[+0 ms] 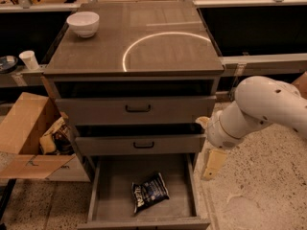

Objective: Pick blue chip bag from bottom drawer and place on counter

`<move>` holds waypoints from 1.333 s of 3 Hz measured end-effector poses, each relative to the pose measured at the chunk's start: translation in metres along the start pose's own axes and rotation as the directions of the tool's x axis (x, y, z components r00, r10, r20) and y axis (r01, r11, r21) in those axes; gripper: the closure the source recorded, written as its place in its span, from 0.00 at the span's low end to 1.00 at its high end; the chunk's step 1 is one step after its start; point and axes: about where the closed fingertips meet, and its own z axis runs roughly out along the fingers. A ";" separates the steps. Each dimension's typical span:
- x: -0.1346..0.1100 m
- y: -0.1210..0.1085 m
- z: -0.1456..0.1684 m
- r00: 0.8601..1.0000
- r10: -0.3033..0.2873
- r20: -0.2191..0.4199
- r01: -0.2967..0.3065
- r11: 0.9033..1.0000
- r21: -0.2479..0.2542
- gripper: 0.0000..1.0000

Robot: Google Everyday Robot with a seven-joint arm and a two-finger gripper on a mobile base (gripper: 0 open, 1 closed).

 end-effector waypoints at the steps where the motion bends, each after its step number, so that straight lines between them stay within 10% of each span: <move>1: 0.000 0.000 0.000 1.000 0.000 0.000 0.000 1.000 0.000 0.00; 4: 0.115 -0.046 0.153 0.999 -0.010 0.041 0.009 1.000 0.029 0.00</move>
Offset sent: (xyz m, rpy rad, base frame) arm 0.0386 -0.0275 -0.0661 0.0514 -0.0260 -0.0228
